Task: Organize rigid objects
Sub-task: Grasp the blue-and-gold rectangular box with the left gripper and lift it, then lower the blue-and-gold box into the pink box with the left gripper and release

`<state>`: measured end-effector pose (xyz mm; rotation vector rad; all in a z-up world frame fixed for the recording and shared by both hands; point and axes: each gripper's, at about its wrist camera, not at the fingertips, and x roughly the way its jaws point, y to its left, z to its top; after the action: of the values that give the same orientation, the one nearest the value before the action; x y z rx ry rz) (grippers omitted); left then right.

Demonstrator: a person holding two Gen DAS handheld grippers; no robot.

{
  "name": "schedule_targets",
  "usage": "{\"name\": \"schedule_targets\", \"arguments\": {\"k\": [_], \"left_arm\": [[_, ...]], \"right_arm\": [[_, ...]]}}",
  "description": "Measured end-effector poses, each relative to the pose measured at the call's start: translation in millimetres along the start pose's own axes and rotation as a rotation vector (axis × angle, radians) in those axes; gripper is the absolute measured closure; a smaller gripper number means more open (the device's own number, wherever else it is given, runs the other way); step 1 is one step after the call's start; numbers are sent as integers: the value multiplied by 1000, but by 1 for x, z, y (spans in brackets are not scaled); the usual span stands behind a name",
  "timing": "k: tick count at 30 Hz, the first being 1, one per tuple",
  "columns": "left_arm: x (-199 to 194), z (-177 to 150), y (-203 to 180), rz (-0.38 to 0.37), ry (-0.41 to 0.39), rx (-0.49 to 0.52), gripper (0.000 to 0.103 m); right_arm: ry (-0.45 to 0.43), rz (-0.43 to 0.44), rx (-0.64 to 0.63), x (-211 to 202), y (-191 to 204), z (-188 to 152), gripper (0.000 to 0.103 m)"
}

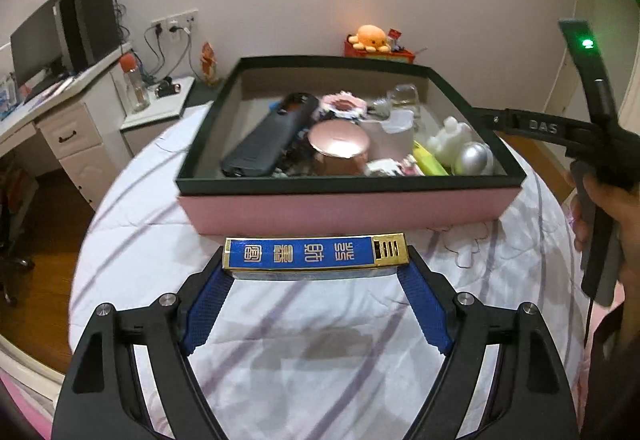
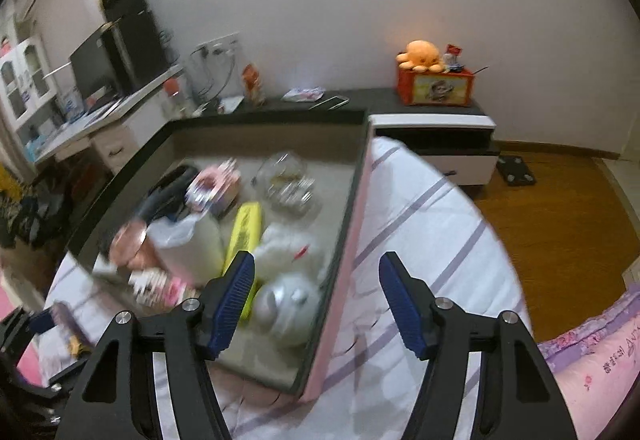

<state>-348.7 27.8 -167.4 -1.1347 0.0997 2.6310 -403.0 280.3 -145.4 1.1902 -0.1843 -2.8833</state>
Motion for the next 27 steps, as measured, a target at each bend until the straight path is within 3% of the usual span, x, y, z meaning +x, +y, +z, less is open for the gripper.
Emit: {"name": "schedule_targets", "arguments": {"k": [1, 2, 4, 8, 16, 27], "left_arm": [[0, 1, 2, 0, 2, -3, 20], [1, 2, 5, 1, 3, -5, 20], [2, 3, 8, -4, 3, -9, 20], [-1, 9, 12, -13, -15, -9, 20], [-6, 31, 22, 24, -52, -7, 20], [12, 58, 31, 47, -50, -7, 20]], "right_arm": [[6, -43, -9, 5, -1, 4, 40], [22, -56, -9, 11, -3, 7, 57], [63, -35, 3, 25, -7, 12, 76], [109, -51, -41, 42, 1, 16, 86], [133, -92, -113, 47, 9, 15, 88], [137, -66, -122, 47, 5, 14, 87]]}}
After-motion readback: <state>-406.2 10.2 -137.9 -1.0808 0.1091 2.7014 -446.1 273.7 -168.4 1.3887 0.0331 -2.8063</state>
